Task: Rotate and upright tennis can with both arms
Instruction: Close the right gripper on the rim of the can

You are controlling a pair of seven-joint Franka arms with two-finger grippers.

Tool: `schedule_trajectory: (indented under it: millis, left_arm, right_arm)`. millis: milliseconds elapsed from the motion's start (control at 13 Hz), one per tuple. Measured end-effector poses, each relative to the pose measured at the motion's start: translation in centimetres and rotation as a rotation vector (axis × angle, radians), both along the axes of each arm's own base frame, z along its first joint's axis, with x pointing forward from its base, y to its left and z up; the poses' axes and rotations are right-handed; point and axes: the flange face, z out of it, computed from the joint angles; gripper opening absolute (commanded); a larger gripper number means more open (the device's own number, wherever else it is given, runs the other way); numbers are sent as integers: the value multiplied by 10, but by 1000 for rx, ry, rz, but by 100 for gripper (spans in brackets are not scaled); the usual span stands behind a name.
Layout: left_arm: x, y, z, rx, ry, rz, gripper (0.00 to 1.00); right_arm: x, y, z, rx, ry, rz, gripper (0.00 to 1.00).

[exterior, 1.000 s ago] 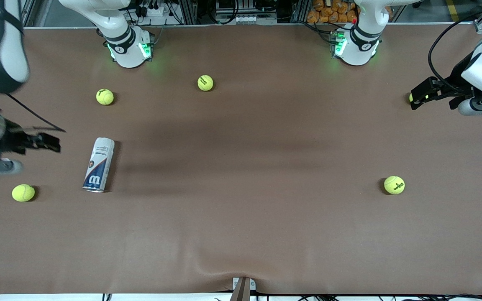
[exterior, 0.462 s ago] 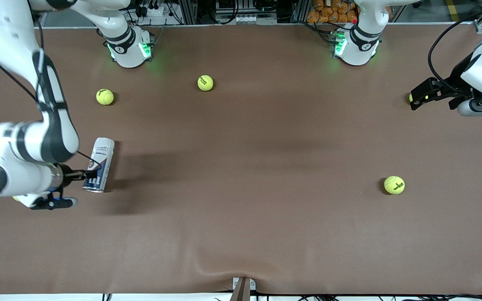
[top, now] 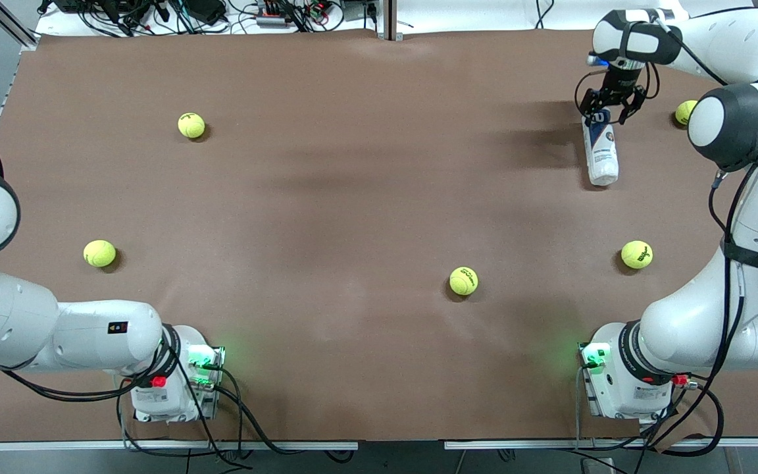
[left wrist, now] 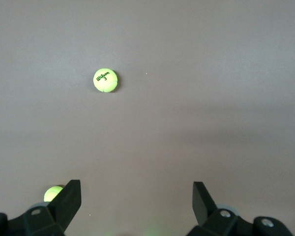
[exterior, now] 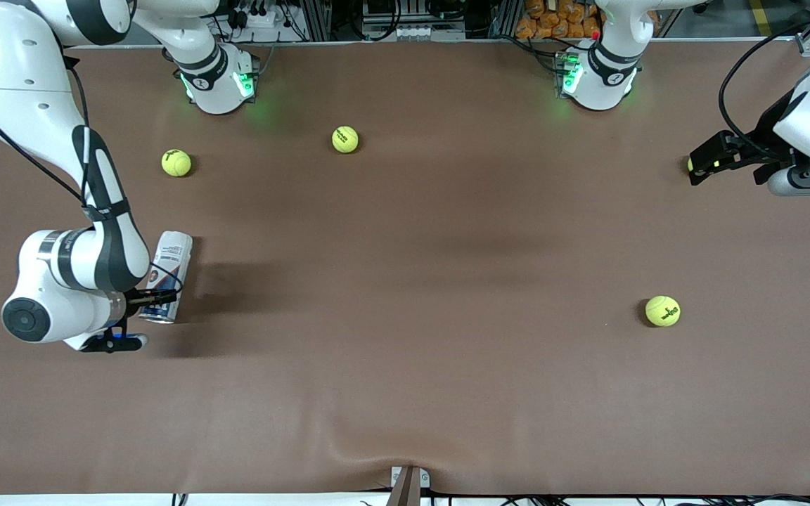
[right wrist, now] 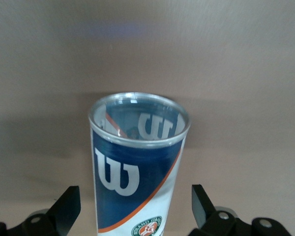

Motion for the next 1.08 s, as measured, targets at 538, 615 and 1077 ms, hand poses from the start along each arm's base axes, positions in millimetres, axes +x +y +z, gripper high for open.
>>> schedule_trajectory:
  millis: [538,615,1077]
  left_arm:
    - [4,-4,-12,0,25,-12,100]
    - [4,-5,-12,0,25,-13,100]
    - [3,-10,-12,0,25,-23,100]
  right_arm:
    - [-17,2,-45,6,89,2,100]
    - [-18,2,-44,6,95,1,100]
    - [-16,2,-41,6,91,2,70]
